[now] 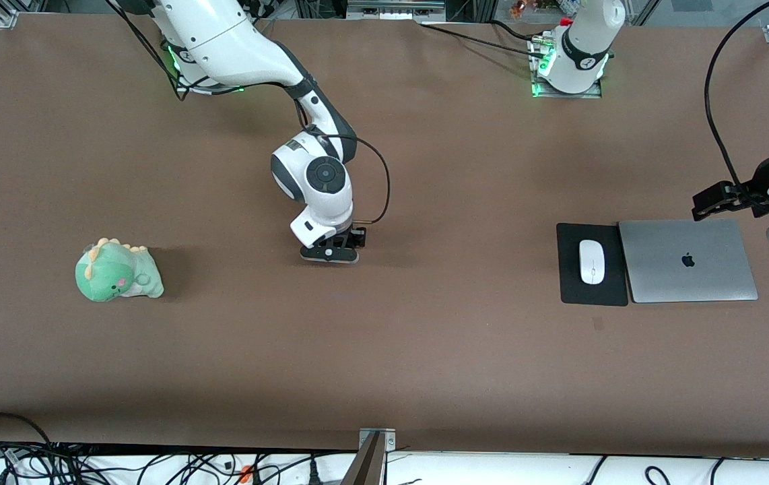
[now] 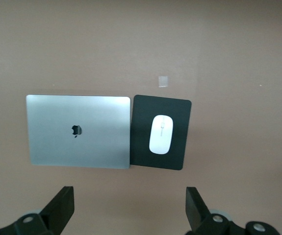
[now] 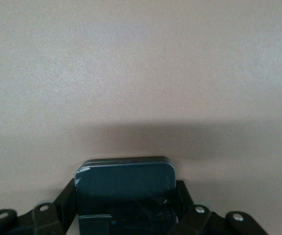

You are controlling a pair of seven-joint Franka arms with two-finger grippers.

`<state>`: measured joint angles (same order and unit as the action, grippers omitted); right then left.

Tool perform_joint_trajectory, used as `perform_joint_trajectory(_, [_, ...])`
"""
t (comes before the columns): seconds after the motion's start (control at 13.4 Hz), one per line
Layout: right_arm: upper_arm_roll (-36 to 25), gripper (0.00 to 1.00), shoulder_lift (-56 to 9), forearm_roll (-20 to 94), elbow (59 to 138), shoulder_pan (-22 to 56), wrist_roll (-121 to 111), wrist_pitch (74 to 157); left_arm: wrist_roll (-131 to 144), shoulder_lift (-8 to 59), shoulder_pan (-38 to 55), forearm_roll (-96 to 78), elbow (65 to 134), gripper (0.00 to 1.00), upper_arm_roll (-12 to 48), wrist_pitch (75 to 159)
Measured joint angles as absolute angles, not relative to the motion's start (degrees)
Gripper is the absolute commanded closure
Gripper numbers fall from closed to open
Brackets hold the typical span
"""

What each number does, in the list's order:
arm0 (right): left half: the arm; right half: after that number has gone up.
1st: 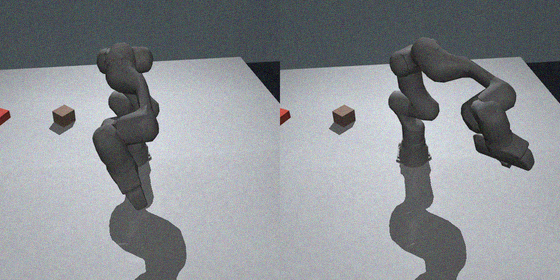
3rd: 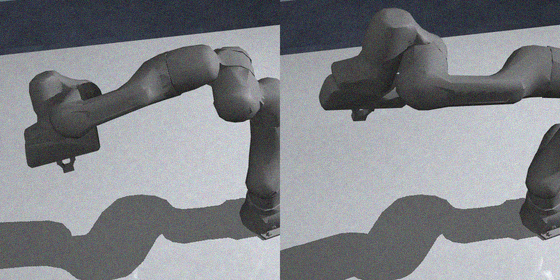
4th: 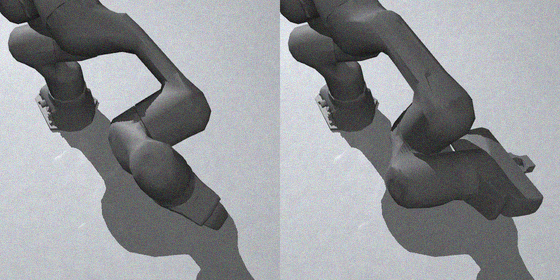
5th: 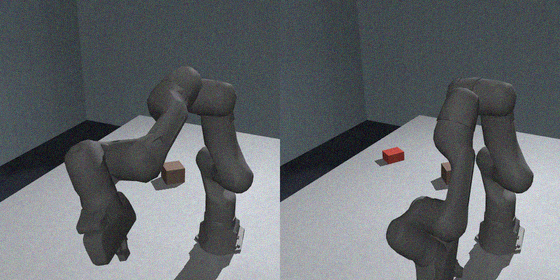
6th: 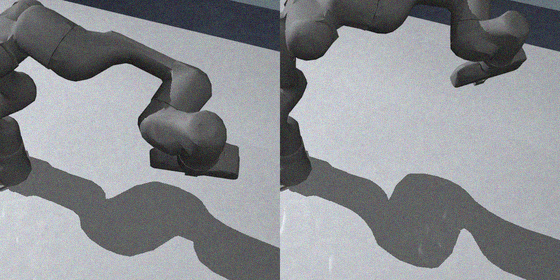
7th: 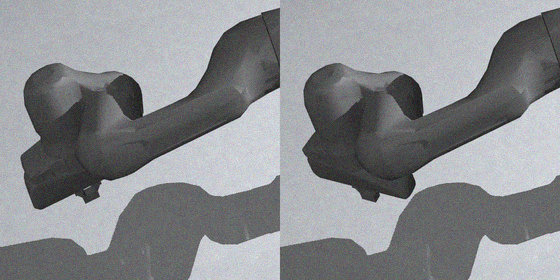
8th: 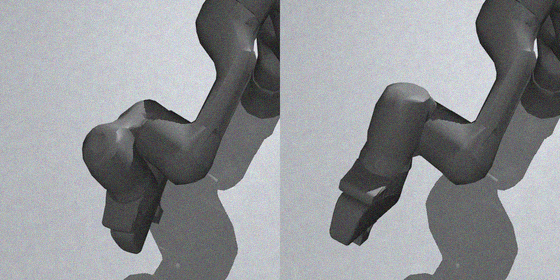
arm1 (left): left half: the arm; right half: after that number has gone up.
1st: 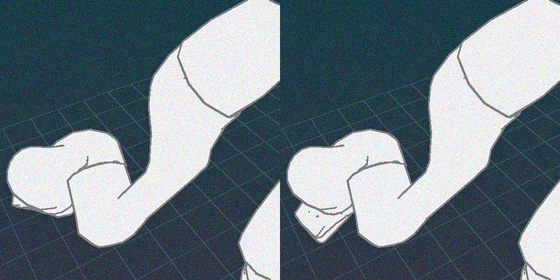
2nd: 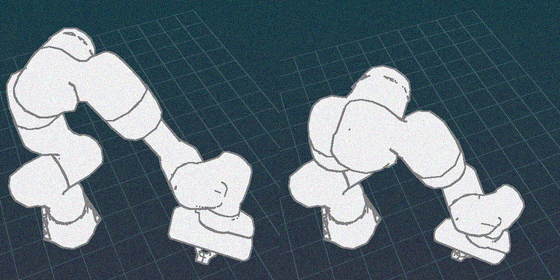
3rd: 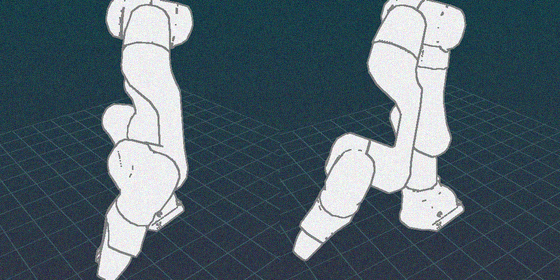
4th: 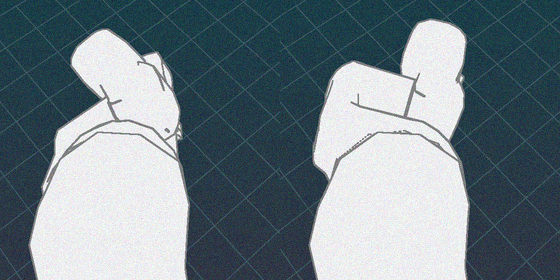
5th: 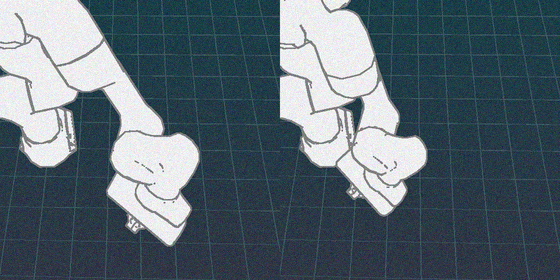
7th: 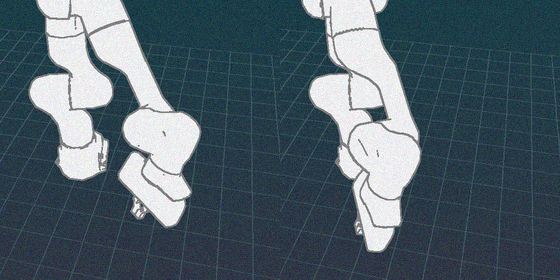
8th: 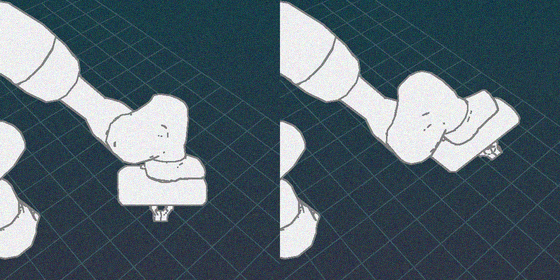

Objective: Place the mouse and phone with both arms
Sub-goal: 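Carry the black phone with the right gripper toward the green plush toy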

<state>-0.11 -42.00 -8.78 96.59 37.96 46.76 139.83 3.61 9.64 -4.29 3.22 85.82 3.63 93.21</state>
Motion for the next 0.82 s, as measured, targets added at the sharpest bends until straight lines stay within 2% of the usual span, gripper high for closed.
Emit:
perform_joint_trajectory(0.22, [-0.8,1.00,-40.2,-8.8,94.3,36.7,40.5,132.7,4.0,9.7,-4.3,3.1,85.8,0.00,3.9,93.2])
perform_joint_trajectory(0.45, [-1.1,1.00,-36.8,-8.7,92.1,32.1,30.6,125.1,4.1,9.7,-4.3,3.1,85.8,0.00,3.9,93.2])
perform_joint_trajectory(0.82, [-1.4,1.00,-33.7,-8.4,95.1,20.7,19.7,126.1,4.1,9.9,-4.2,2.8,85.8,0.00,3.9,93.1])
